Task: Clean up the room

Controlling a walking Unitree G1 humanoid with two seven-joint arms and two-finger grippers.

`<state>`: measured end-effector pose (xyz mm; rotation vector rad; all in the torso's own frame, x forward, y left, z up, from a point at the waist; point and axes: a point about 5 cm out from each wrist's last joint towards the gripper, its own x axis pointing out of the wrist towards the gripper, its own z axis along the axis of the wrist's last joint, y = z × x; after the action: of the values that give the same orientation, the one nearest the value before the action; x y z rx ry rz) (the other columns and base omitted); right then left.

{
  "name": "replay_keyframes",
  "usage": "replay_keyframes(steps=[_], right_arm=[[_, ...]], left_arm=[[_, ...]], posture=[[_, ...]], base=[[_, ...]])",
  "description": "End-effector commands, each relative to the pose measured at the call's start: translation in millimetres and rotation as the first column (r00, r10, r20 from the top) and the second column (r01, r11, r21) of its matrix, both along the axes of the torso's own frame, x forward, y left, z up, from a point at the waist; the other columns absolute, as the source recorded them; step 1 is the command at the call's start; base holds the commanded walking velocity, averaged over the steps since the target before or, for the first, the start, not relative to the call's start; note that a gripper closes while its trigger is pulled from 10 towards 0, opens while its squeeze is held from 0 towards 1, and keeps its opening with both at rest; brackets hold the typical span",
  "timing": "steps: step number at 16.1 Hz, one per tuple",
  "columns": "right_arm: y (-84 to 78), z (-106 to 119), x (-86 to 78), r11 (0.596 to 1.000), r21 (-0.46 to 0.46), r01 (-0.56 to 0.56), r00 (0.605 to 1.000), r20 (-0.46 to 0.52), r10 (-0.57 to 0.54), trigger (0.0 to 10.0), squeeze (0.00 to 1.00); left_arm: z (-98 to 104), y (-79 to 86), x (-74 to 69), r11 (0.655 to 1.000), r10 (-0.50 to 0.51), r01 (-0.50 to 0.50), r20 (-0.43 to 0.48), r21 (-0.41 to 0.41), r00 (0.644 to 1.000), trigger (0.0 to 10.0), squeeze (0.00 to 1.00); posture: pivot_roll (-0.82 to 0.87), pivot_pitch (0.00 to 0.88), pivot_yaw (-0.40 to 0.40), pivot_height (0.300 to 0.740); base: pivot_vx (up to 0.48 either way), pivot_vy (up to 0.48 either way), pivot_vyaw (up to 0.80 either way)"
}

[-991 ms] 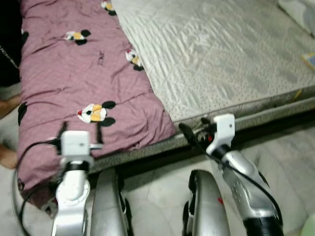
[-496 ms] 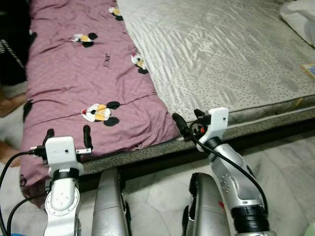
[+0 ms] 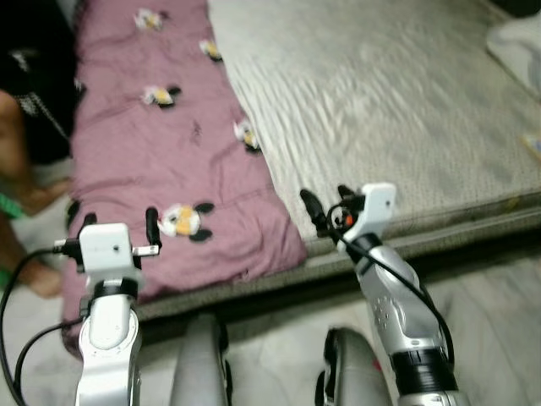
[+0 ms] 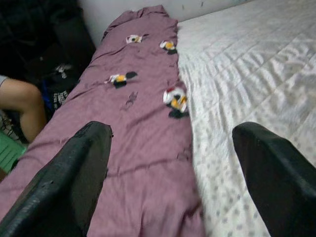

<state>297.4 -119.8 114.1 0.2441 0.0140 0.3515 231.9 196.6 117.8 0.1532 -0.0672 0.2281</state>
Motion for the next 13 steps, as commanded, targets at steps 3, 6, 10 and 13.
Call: replay_keyframes(steps=[3, 6, 10, 13], right_arm=[[2.9, 1.8, 6.8, 1.000, 0.008, 0.020, 1.000, 0.021, -0.020, 10.0, 0.00], [2.8, 1.2, 12.3, 0.999, -0.001, 0.037, 0.999, 0.030, -0.037, 10.0, 0.00], [-12.8, -6.9, 12.9, 0.990, -0.067, 0.127, 0.992, 0.032, -0.126, 10.0, 0.00], [-33.3, -9.5, 5.9, 0.976, -0.111, 0.188, 0.982, 0.046, -0.184, 10.0, 0.00]], left_arm=[[0.9, 3.1, 10.3, 1.000, -0.009, 0.009, -0.004, -0.002, 1.000, 10.0, 0.00], [-0.4, 2.8, 15.7, 0.999, -0.013, 0.013, -0.009, 0.039, 1.000, 10.0, 0.00], [-11.8, 5.7, 11.7, 0.992, -0.027, 0.034, -0.062, 0.121, 0.998, 10.0, 0.00], [-16.7, 12.8, 0.8, 0.991, 0.005, 0.005, -0.076, 0.132, 0.997, 10.0, 0.00]], posture=[[0.02, 0.000, 0.063, 0.740], [0.02, 0.000, 0.062, 0.740], [0.01, 0.000, 0.043, 0.740], [0.00, 0.000, 0.045, 0.740]], base=[[0.000, 0.000, 0.00], [0.000, 0.000, 0.00], [0.000, 0.000, 0.00], [0.000, 0.000, 0.00]])
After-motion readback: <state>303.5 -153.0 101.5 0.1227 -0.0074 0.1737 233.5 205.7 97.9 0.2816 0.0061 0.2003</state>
